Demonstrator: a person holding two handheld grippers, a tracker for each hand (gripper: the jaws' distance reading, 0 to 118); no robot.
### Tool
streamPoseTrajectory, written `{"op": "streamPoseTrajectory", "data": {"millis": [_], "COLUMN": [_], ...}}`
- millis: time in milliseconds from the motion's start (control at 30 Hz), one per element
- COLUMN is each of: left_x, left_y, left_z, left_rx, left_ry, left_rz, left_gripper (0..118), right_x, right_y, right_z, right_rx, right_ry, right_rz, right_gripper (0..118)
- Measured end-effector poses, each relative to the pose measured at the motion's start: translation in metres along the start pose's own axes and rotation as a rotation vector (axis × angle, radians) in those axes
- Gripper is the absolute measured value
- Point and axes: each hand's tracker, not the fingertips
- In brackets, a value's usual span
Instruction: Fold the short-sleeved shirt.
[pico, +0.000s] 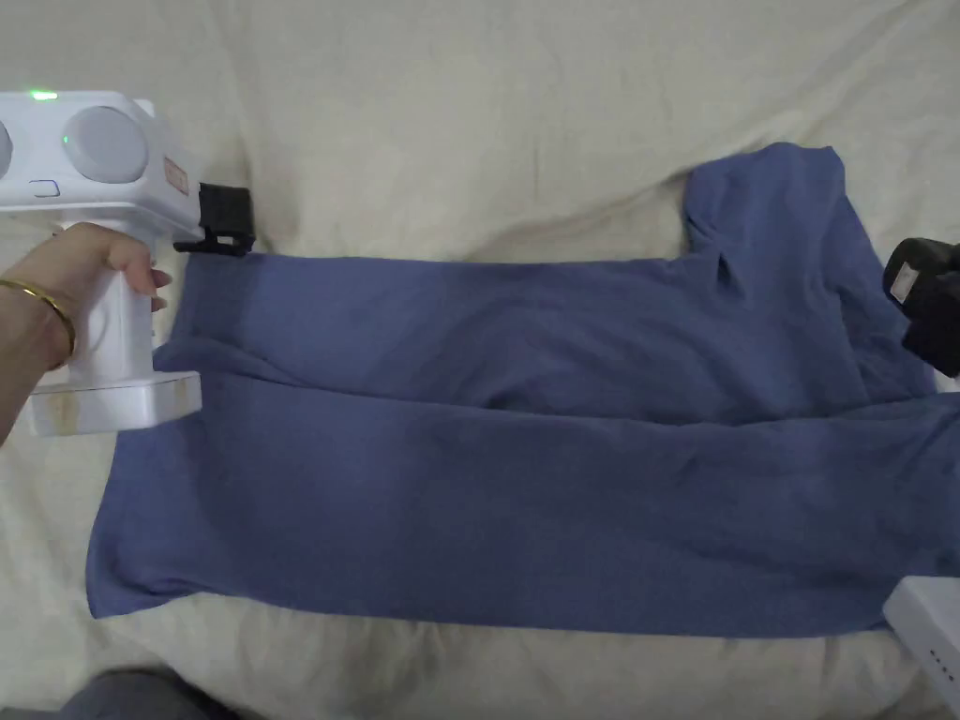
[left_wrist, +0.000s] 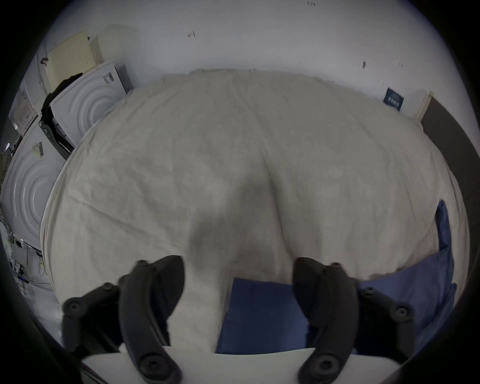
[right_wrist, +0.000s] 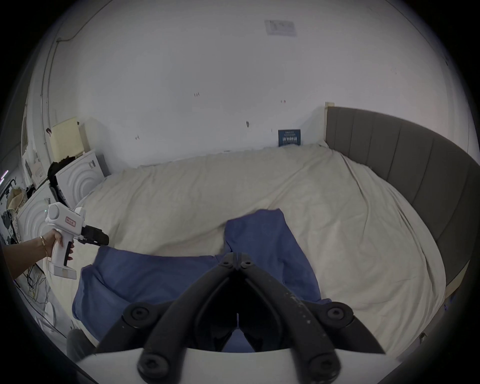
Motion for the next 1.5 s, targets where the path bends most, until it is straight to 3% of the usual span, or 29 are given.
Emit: {"op": "streamPoseTrajectory", "data": {"millis": [67, 167, 200, 400, 500, 533, 600, 633, 667, 700, 733, 833, 1000, 1033, 1100, 1200, 1267, 1333, 1500], "left_x": [0.003, 0.005, 0.004, -0.004, -0.010, -0.011, -0.015, -0.017, -0.020, -0.022, -0.023, -0.027, -0.034, -0.036, -0.040, -0.044, -0.043, -0.041, -0.042], "left_y": [-0.004, -0.008, -0.006, -0.007, -0.009, -0.011, -0.016, -0.019, -0.022, -0.024, -0.024, -0.028, -0.031, -0.032, -0.032, -0.031, -0.030, -0.029, -0.030], "left_z": [-0.006, -0.003, -0.002, 0.030, 0.054, 0.062, 0.075, 0.081, 0.087, 0.092, 0.096, 0.103, 0.104, 0.103, 0.097, 0.087, 0.081, 0.078, 0.092], "left_rx": [-0.063, -0.026, -0.030, 0.070, 0.136, 0.158, 0.177, 0.187, 0.209, 0.217, 0.219, 0.227, 0.227, 0.226, 0.216, 0.189, 0.176, 0.168, 0.172], "left_ry": [0.038, -0.022, -0.027, -0.067, -0.115, -0.124, -0.133, -0.139, -0.154, -0.159, -0.158, -0.166, -0.155, -0.154, -0.151, -0.156, -0.160, -0.156, -0.165], "left_rz": [-0.038, 0.016, 0.017, 0.086, 0.086, 0.085, 0.067, 0.060, 0.057, 0.058, 0.063, 0.068, 0.063, 0.063, 0.071, 0.107, 0.122, 0.131, 0.145], "left_gripper": [59, 27, 2, 2, 2, 2, 2, 2, 2, 2, 2, 2, 2, 2, 2, 2, 2, 2, 2], "right_x": [0.002, 0.003, 0.002, 0.008, 0.015, 0.020, 0.028, 0.031, 0.035, 0.038, 0.041, 0.051, 0.075, 0.078, 0.081, 0.083, 0.081, 0.083, 0.094], "right_y": [-0.001, -0.001, -0.001, 0.010, 0.024, 0.029, 0.040, 0.046, 0.050, 0.052, 0.053, 0.054, 0.042, 0.040, 0.036, 0.030, 0.027, 0.028, 0.056], "right_z": [-0.007, -0.008, -0.007, -0.014, -0.031, -0.039, -0.058, -0.070, -0.085, -0.098, -0.110, -0.153, -0.202, -0.205, -0.209, -0.211, -0.204, -0.199, -0.158], "right_rx": [-0.024, -0.026, -0.024, -0.037, -0.044, -0.052, -0.121, -0.170, -0.244, -0.292, -0.317, -0.389, -0.523, -0.508, -0.501, -0.527, -0.488, -0.481, -0.423], "right_ry": [-0.009, -0.009, -0.009, 0.007, -0.041, -0.046, -0.062, -0.056, -0.044, -0.059, -0.073, -0.150, -0.303, -0.320, -0.348, -0.315, -0.290, -0.329, -0.236], "right_rz": [-0.003, -0.011, -0.010, -0.040, -0.055, -0.057, -0.067, -0.054, -0.026, -0.004, 0.009, 0.004, -0.089, -0.093, -0.081, -0.094, -0.102, -0.089, -0.106], "right_gripper": [1, 1, 1, 2, 7, 21, 80, 80, 90, 113, 118, 118, 114, 104, 72, 39, 4, 2, 1]}}
